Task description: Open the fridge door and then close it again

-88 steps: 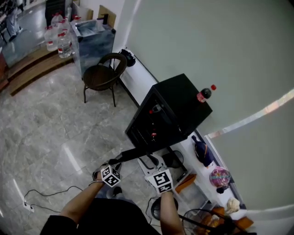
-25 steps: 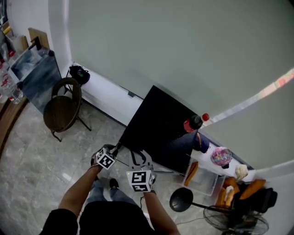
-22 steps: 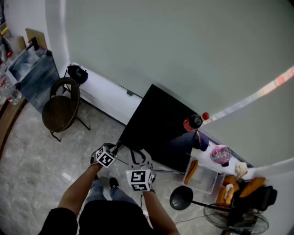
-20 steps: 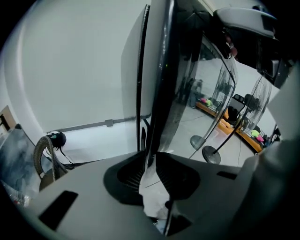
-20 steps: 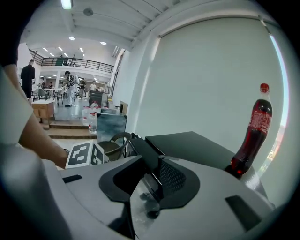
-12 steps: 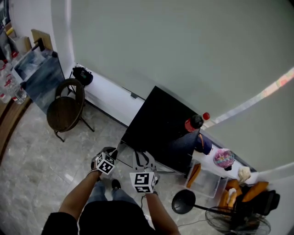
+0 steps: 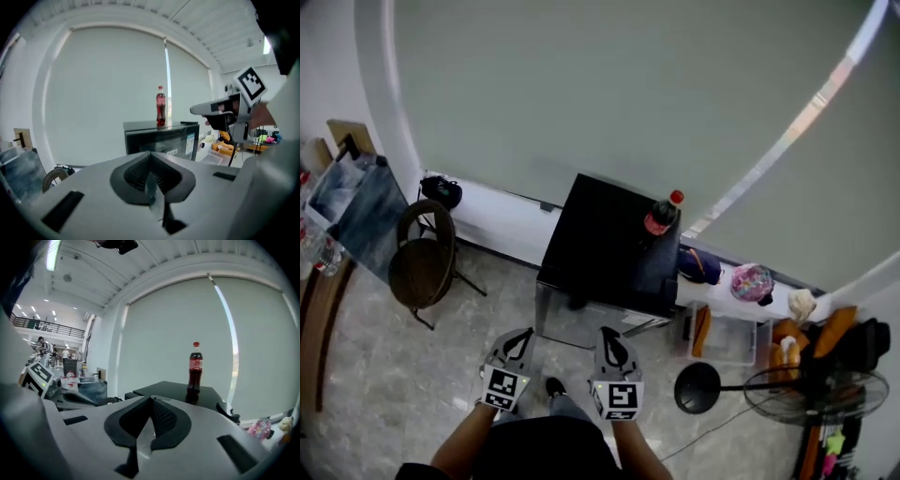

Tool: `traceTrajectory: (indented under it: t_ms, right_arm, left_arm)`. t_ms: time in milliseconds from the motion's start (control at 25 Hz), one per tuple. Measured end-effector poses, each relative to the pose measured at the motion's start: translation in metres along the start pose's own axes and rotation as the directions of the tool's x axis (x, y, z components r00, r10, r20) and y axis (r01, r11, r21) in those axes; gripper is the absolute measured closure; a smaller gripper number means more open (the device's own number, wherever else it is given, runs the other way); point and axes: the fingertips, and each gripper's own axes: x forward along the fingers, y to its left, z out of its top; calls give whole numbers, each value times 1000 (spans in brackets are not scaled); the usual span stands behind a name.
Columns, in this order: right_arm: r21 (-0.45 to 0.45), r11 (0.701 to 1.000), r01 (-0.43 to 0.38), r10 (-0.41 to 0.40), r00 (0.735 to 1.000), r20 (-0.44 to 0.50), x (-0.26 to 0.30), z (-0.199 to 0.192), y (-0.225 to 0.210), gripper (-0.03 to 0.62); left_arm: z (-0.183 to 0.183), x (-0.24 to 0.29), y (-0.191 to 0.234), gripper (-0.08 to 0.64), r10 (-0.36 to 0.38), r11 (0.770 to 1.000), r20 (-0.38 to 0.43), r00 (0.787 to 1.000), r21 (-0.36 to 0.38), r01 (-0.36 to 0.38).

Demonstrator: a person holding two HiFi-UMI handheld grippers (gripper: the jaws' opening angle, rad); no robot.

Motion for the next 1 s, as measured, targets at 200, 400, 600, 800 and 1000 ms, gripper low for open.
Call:
traceTrajectory:
  t_ms: [200,400,600,800,1000]
  right_arm:
    - [55,977,206,-208,978,25,-73,-3,6,577]
    - [112,932,344,-351,935,46,-143,-3,32,577]
    - [142,918,370,-387,915,114,-200,12,52,577]
    - [152,911,383,-401,909,113,-225,5,57,578]
    - [130,924,360,-377,914,148,-229,16,54,578]
  left_arm:
    - [59,-72,3,554,12,999,165,986,-32,-7]
    - [69,-127,3,554,-27,1000,207,978,17,24]
    - [70,-160,-1,554,-33,999,230,973,25,28]
    - [72,-178,-8,554,-15,1000,232,973,18,11]
    - [77,-183,-22,553,-21,999,238,971,35,13]
